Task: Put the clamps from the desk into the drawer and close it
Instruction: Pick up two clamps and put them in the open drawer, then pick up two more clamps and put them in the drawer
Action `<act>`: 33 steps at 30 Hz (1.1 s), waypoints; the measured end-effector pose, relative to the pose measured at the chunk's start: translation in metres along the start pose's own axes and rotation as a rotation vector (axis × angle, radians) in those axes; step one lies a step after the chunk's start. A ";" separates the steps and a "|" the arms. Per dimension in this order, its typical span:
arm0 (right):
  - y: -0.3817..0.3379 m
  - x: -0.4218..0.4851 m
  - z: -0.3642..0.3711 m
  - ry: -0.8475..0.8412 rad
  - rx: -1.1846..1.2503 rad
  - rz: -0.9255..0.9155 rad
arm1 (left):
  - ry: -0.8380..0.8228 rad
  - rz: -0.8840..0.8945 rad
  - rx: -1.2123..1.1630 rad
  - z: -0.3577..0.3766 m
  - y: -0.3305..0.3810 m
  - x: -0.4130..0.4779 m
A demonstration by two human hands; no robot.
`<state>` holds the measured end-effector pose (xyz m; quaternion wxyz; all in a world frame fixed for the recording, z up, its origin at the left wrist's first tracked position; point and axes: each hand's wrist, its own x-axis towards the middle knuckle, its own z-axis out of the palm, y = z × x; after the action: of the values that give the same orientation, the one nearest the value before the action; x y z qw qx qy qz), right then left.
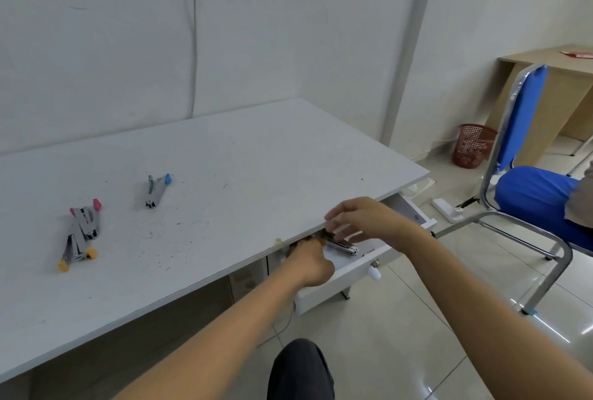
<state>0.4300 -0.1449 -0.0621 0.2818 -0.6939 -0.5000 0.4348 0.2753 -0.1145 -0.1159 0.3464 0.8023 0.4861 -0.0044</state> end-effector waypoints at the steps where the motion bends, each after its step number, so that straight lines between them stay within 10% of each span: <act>1: -0.006 0.000 0.002 -0.006 0.076 -0.011 | -0.012 0.027 0.002 -0.005 -0.003 -0.005; 7: -0.036 0.010 0.031 0.046 0.211 -0.098 | 0.029 0.176 -0.165 -0.045 -0.031 -0.048; 16: -0.080 0.042 0.129 0.023 -0.021 -0.255 | 0.735 0.068 -0.303 -0.132 -0.158 -0.099; 22: -0.111 0.066 0.210 -0.030 -0.270 -0.409 | 1.063 -0.230 0.006 -0.157 -0.246 -0.108; 33: -0.144 0.116 0.288 0.092 -0.819 -0.543 | 0.881 -0.270 0.160 -0.168 -0.274 -0.091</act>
<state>0.1249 0.0007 -0.1137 0.1109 -0.6107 -0.7797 0.0820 -0.0432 -0.0120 -0.1080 0.0404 0.6814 0.6852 0.2541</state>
